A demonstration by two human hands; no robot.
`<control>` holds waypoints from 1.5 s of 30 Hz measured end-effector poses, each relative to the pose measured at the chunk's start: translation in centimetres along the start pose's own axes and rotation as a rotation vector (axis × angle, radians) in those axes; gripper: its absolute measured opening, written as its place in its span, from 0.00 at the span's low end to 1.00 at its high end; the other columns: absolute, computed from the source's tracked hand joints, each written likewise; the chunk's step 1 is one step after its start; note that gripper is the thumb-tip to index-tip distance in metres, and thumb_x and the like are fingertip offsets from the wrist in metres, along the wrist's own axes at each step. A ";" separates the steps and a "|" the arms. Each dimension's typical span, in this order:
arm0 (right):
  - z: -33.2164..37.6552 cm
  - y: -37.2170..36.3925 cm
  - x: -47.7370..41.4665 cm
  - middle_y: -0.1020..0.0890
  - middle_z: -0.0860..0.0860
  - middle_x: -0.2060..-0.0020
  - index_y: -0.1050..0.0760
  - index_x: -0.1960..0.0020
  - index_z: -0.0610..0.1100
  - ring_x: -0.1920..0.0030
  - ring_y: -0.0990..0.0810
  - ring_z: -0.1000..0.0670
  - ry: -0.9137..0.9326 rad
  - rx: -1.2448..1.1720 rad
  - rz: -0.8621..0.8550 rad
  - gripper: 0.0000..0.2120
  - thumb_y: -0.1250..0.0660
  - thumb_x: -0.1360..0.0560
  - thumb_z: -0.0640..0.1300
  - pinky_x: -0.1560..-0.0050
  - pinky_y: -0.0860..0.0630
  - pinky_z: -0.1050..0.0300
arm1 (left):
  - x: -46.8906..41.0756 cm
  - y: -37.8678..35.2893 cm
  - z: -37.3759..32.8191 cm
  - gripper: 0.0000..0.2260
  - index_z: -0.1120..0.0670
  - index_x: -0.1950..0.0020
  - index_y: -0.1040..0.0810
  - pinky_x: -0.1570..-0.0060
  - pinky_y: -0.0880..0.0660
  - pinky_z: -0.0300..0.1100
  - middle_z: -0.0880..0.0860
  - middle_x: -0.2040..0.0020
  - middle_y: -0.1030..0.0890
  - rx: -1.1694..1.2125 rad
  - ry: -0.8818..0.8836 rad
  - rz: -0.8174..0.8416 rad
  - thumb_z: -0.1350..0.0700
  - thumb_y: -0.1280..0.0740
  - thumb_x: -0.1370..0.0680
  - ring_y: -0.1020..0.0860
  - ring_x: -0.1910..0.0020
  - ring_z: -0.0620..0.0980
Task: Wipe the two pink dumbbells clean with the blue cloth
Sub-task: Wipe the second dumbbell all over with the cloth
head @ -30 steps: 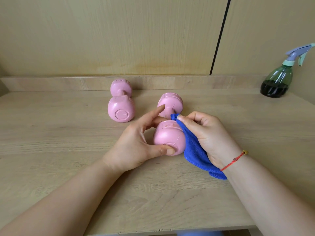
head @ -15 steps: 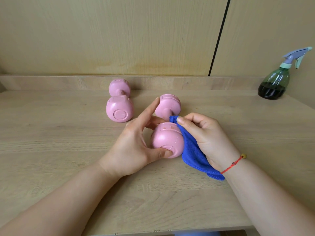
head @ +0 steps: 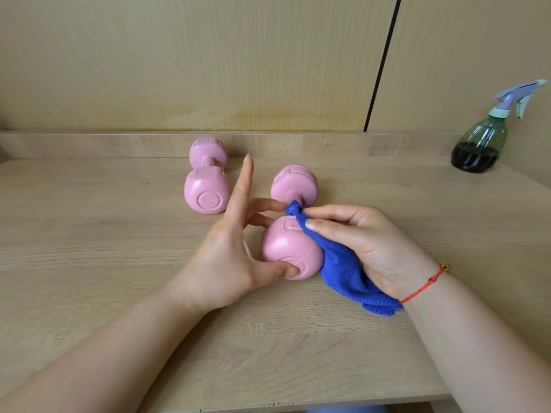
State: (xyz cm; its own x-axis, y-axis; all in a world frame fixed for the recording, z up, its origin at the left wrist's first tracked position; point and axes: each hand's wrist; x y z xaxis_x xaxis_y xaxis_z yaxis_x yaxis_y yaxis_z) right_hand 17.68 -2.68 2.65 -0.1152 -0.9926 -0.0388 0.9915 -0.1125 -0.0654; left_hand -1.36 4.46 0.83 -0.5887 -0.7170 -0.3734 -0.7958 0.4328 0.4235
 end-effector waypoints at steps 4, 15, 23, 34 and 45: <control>0.0 -0.2 -0.3 0.15 0.49 0.58 0.17 0.58 0.45 0.57 0.19 0.54 -0.008 0.023 -0.042 0.08 0.26 0.35 0.46 0.51 0.25 0.62 | 0.0 -0.3 0.4 0.61 0.43 0.21 0.55 0.46 0.31 0.25 0.47 0.47 0.22 0.044 0.023 -0.012 0.64 0.17 0.39 0.23 0.45 0.41; -0.1 -0.6 -0.3 0.16 0.44 0.57 0.18 0.57 0.42 0.56 0.20 0.51 0.000 0.043 -0.082 0.13 0.25 0.37 0.49 0.47 0.25 0.55 | -0.6 -0.4 0.8 0.58 0.48 0.20 0.48 0.45 0.32 0.26 0.45 0.51 0.21 0.079 0.033 0.003 0.56 0.19 0.43 0.22 0.45 0.43; 0.1 -0.7 -0.2 0.16 0.45 0.61 0.18 0.59 0.44 0.60 0.21 0.52 0.000 0.061 -0.126 0.08 0.26 0.32 0.49 0.53 0.25 0.55 | -0.7 -0.6 0.5 0.57 0.47 0.20 0.46 0.45 0.31 0.26 0.45 0.51 0.20 0.076 0.025 0.003 0.53 0.18 0.44 0.21 0.44 0.44; 0.6 1.2 -0.1 0.17 0.46 0.56 0.20 0.52 0.41 0.57 0.19 0.51 -0.145 -0.077 0.038 0.13 0.27 0.36 0.41 0.52 0.22 0.59 | -0.6 -0.5 0.1 0.52 0.44 0.24 0.41 0.47 0.32 0.23 0.46 0.50 0.20 0.030 0.032 -0.007 0.57 0.18 0.43 0.22 0.46 0.40; 2.6 -1.1 -1.5 0.19 0.56 0.67 0.20 0.59 0.40 0.64 0.22 0.59 -0.068 0.433 -0.142 0.14 0.20 0.35 0.49 0.58 0.28 0.63 | -0.4 -0.5 -0.1 0.49 0.39 0.30 0.40 0.49 0.36 0.20 0.45 0.48 0.20 -0.048 0.028 -0.028 0.54 0.16 0.42 0.25 0.46 0.35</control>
State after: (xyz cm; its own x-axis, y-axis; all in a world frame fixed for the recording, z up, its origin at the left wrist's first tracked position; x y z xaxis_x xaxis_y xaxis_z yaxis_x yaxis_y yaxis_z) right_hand 16.89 -1.17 5.35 -0.2620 -0.9650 0.0072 0.9017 -0.2421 0.3582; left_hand -0.75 4.48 0.87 -0.5618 -0.7436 -0.3625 -0.8036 0.3866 0.4524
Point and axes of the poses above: each hand's wrist, its own x-axis away from the middle knuckle, its own y-axis out of the back of the hand, z = x × y
